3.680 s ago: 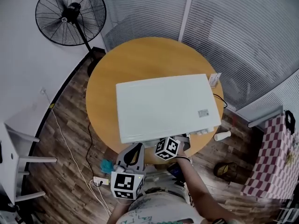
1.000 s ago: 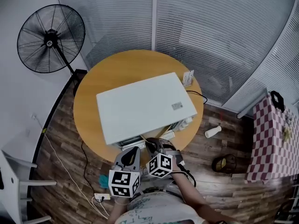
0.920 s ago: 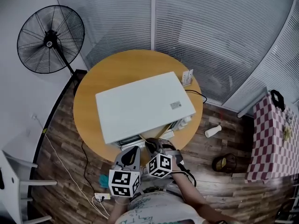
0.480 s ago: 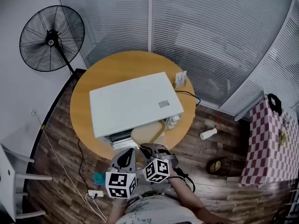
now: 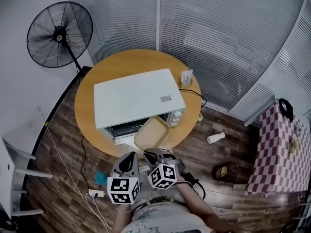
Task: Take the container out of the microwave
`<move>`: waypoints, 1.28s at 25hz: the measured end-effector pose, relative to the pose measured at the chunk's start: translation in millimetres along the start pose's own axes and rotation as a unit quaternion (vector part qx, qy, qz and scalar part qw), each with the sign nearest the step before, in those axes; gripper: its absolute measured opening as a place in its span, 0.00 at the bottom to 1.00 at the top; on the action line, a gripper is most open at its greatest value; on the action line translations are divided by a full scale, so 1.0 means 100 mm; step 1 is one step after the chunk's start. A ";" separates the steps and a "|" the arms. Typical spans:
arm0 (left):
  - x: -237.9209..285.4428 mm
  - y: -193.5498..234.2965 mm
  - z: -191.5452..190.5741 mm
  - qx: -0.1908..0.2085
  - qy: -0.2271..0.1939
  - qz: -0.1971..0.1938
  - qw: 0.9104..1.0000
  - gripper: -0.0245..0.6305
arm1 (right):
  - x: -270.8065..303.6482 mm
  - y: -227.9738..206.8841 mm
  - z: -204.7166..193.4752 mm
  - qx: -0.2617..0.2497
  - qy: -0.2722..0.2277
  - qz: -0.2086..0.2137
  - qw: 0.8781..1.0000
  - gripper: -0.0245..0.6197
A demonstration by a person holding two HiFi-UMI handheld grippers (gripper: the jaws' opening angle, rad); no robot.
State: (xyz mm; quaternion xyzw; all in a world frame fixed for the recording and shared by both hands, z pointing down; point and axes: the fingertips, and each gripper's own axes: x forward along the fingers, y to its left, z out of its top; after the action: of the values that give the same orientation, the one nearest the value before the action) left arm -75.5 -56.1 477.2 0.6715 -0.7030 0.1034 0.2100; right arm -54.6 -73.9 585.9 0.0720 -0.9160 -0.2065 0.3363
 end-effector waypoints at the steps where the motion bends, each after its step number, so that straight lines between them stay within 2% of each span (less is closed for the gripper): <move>1: -0.03 -0.02 -0.02 -0.002 -0.001 0.003 1.000 0.06 | -0.03 0.03 -0.01 -0.004 0.000 0.001 1.000 0.06; 20: -0.48 -0.37 -0.37 -0.026 -0.008 0.047 0.999 0.06 | -0.63 0.46 -0.15 -0.005 -0.007 0.037 0.999 0.06; 26: -0.52 -0.38 -0.30 -0.021 -0.018 0.046 0.999 0.06 | -0.78 0.38 0.02 0.075 -0.023 0.044 0.996 0.06; 32: -0.53 -0.34 -0.23 -0.007 -0.020 0.022 1.000 0.06 | -0.81 0.24 0.11 0.116 -0.008 0.017 0.993 0.06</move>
State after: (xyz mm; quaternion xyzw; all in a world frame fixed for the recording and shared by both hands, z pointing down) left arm -38.1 -1.7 469.9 0.6561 -0.7226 0.0894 0.1985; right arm 0.4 -26.4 540.5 0.0935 -0.9374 -0.0936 0.3220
